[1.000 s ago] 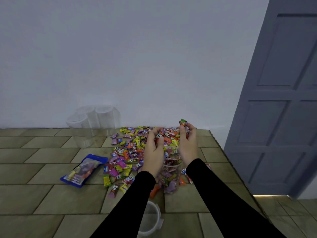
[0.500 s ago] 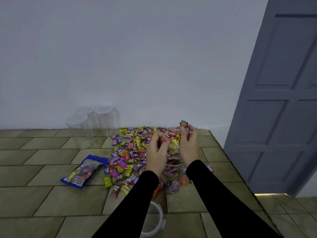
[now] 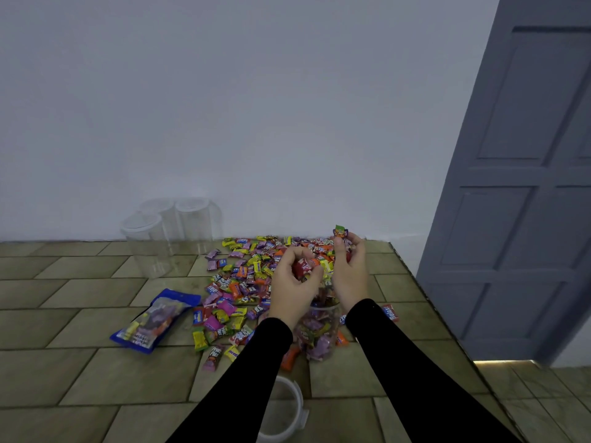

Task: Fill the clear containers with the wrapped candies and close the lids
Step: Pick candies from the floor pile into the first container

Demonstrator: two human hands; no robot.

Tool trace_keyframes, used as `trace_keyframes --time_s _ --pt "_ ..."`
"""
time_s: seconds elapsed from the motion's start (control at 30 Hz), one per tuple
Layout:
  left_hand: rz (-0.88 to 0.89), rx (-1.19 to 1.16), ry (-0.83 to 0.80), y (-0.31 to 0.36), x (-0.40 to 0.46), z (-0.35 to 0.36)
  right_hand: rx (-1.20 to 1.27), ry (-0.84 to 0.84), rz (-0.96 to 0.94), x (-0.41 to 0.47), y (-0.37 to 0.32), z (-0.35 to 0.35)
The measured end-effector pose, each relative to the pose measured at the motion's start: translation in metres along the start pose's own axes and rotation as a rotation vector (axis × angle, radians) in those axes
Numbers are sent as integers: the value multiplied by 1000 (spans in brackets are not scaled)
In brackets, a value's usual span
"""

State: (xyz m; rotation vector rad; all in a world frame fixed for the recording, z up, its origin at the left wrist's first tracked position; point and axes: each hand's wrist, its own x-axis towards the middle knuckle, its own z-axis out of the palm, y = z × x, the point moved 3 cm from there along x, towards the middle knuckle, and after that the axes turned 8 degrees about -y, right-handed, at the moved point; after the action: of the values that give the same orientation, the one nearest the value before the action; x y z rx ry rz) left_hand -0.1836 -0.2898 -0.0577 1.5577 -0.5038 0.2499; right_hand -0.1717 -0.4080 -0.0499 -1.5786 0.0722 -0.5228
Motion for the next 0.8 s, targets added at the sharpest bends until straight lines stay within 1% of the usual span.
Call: trace_keyframes --time_s 0.13,0.23,0.3,0.37,0.47,0.5,0.53,0.6,0.63,0.7,0.8 --pt "4 -18 -3 3 -1 1 0 -6 3 -1 0 -1" --pt "35 -20 -44 4 -1 3 11 -5 5 -1 0 -1" --pt "21 -74 -62 4 -3 2 18 2 2 -1 -1 -1" --pt "32 -117 -31 6 -7 0 15 -3 1 -1 -1 -2" --pt "30 -113 109 2 -14 -3 -8 -24 9 -2 -2 -1" --pt "-11 -105 155 -3 -16 -2 -11 -29 13 -2 -1 -2" --pt "-92 -119 179 -11 -18 0 -11 -34 15 -3 -2 -2" --pt "-304 -217 136 -34 -19 6 -8 -46 17 -4 -3 -2" --pt "-378 -298 114 -40 -21 10 -6 -57 17 -5 -4 -2" --pt "-431 -407 117 -46 -23 14 -13 -88 14 -6 -6 -3" --pt "-409 -382 176 -44 -22 15 -23 -158 24 -5 -6 -3"
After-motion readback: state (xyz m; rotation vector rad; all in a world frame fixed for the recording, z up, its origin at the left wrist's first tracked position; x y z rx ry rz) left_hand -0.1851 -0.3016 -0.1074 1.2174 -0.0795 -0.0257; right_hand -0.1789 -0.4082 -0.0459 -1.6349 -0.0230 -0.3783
